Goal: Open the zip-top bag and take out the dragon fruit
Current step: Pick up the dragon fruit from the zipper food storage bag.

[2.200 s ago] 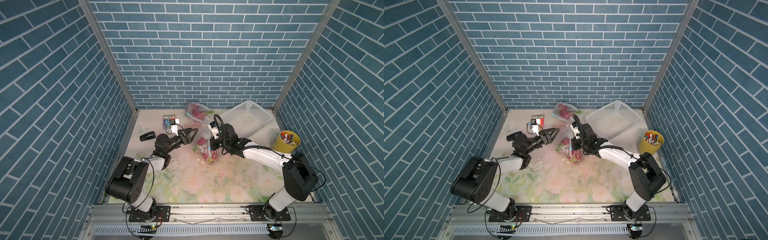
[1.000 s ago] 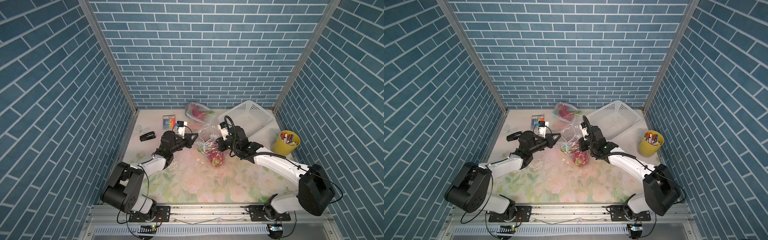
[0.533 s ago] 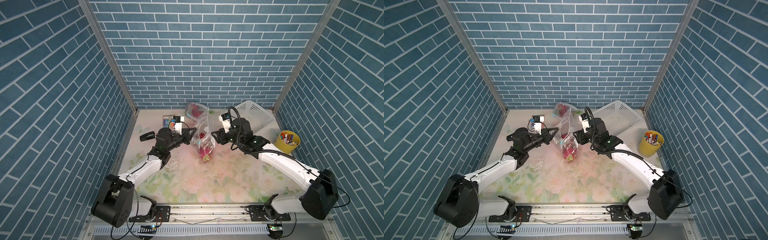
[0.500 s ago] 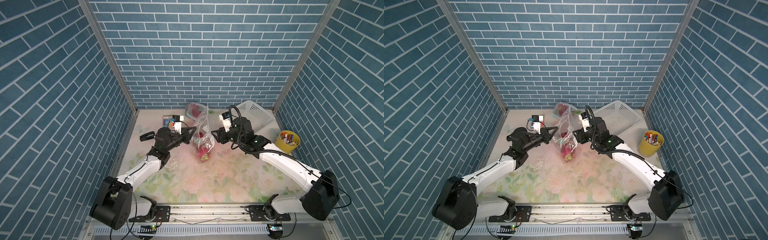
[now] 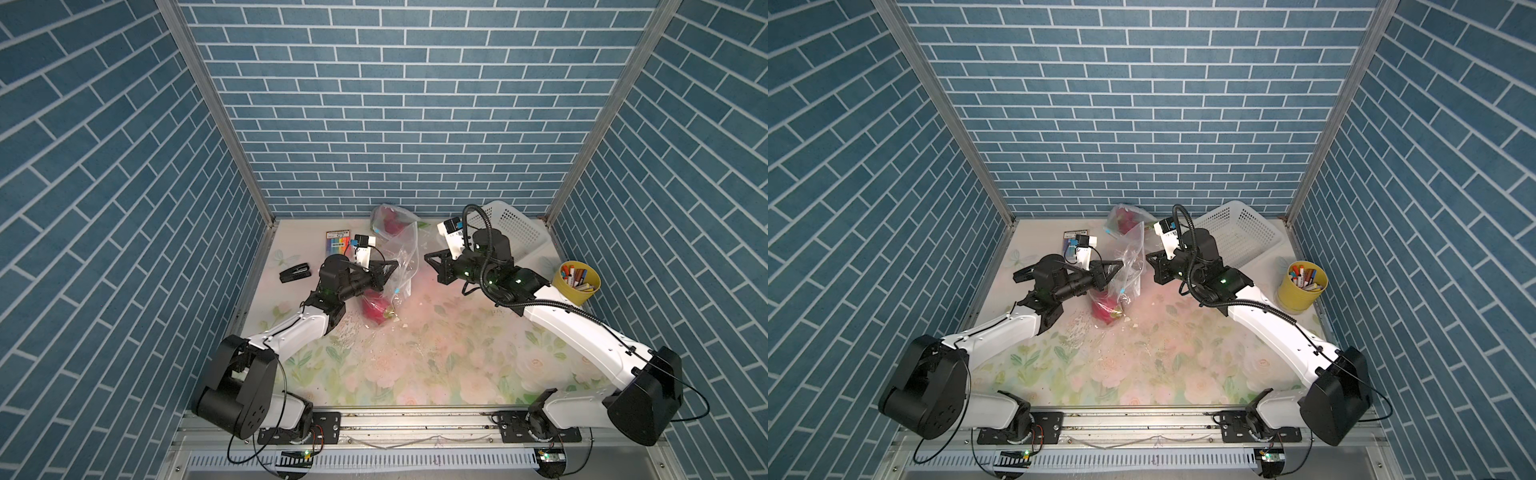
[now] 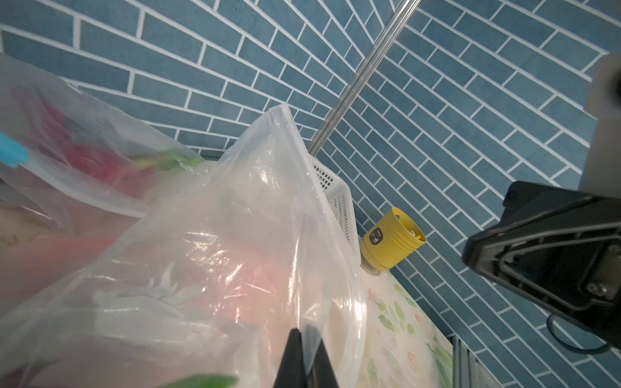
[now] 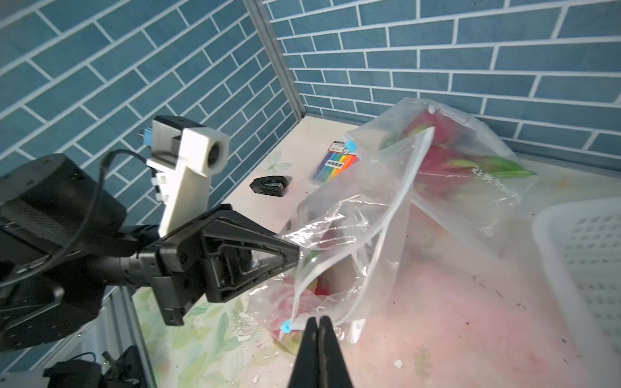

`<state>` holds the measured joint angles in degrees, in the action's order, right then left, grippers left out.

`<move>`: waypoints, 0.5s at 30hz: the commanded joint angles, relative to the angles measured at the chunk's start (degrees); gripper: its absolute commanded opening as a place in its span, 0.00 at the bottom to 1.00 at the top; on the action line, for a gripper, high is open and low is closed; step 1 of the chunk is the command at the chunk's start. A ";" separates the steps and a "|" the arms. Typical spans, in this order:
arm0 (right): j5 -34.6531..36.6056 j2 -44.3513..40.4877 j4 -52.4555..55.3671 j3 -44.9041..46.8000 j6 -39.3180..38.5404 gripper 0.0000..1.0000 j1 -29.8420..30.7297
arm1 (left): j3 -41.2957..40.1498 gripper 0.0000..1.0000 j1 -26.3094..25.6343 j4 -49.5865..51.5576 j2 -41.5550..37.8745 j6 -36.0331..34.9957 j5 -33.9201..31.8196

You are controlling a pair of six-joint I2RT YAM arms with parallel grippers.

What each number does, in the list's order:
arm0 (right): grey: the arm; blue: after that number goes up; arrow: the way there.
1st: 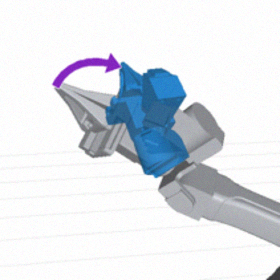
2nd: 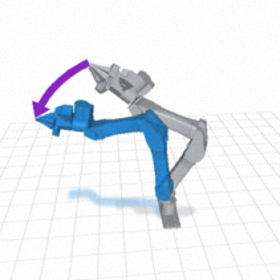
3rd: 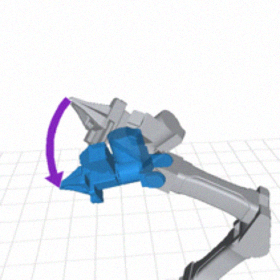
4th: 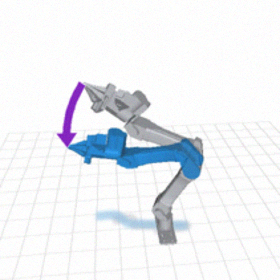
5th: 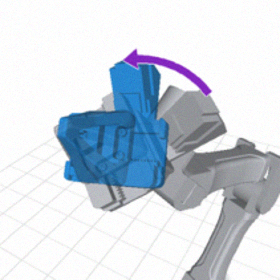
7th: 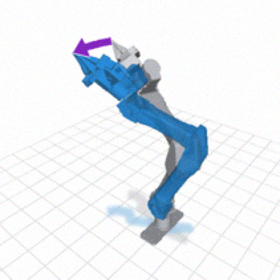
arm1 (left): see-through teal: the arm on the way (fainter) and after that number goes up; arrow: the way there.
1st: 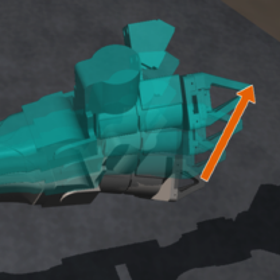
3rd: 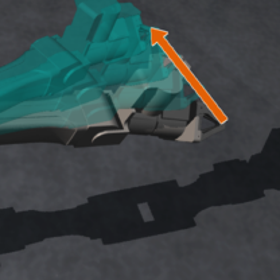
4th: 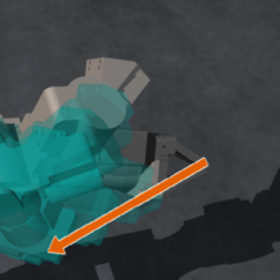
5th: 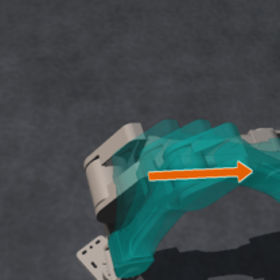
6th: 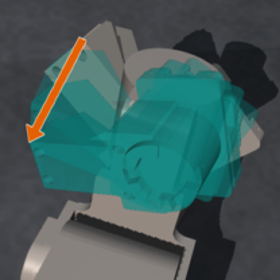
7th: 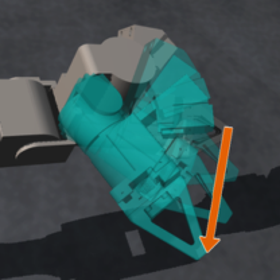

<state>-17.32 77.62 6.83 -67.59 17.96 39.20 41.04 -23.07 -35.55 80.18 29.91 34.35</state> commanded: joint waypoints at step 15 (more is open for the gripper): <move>-7.13 14.39 -9.77 -2.90 9.18 0.00 0.08 | 1.21 0.00 -1.42 -7.91 -2.09 6.39 4.18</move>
<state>-22.72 89.36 0.47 -67.92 23.55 39.20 41.17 -23.55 -40.18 78.70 35.40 36.75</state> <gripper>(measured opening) 0.042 0.050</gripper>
